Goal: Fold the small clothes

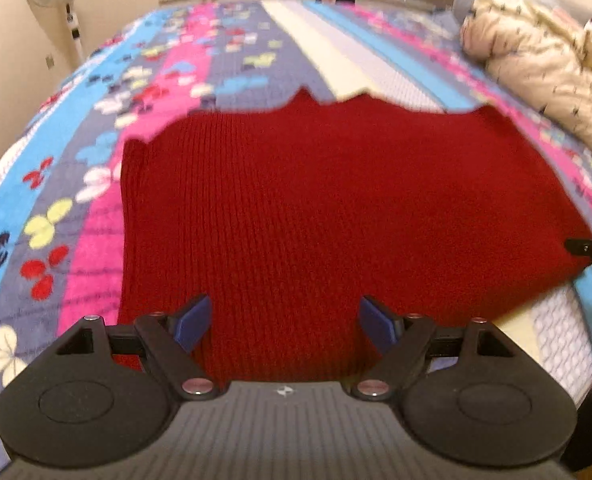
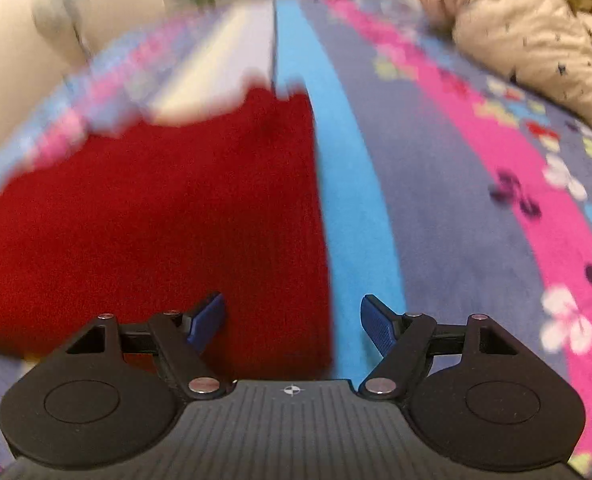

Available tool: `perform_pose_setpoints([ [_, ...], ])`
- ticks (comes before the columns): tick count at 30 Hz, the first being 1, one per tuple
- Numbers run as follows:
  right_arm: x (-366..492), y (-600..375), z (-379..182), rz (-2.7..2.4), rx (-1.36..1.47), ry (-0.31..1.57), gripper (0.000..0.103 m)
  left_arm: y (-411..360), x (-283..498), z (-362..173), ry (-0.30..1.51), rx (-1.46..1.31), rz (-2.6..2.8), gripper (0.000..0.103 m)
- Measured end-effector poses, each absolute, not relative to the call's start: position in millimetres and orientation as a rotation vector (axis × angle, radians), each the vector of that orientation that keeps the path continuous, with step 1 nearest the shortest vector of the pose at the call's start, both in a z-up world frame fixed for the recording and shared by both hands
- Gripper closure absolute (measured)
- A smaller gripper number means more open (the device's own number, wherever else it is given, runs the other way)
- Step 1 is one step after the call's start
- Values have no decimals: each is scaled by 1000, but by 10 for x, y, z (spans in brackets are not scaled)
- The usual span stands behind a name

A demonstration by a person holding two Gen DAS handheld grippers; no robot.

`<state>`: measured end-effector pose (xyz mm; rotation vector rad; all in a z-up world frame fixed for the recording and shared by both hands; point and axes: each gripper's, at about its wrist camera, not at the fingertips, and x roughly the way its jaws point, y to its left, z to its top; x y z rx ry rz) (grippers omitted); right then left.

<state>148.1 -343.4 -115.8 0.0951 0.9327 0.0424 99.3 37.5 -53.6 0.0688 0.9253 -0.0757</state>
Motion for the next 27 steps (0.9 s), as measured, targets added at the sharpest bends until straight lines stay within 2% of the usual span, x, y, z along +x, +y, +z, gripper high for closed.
perform_pose_setpoints([
  [1, 1485, -3453, -1183, 31, 103, 939, 21, 372, 996, -555, 935, 72, -71, 18],
  [10, 1426, -3491, -982, 26, 138, 827, 23, 445, 978, -534, 929, 49, -54, 18],
  [17, 1460, -3463, -1123, -2, 72, 917, 22, 376, 966, -584, 954, 103, -40, 18],
  [27, 1375, -3548, -914, -22, 99, 788, 22, 456, 934, -487, 906, 42, 9, 18],
])
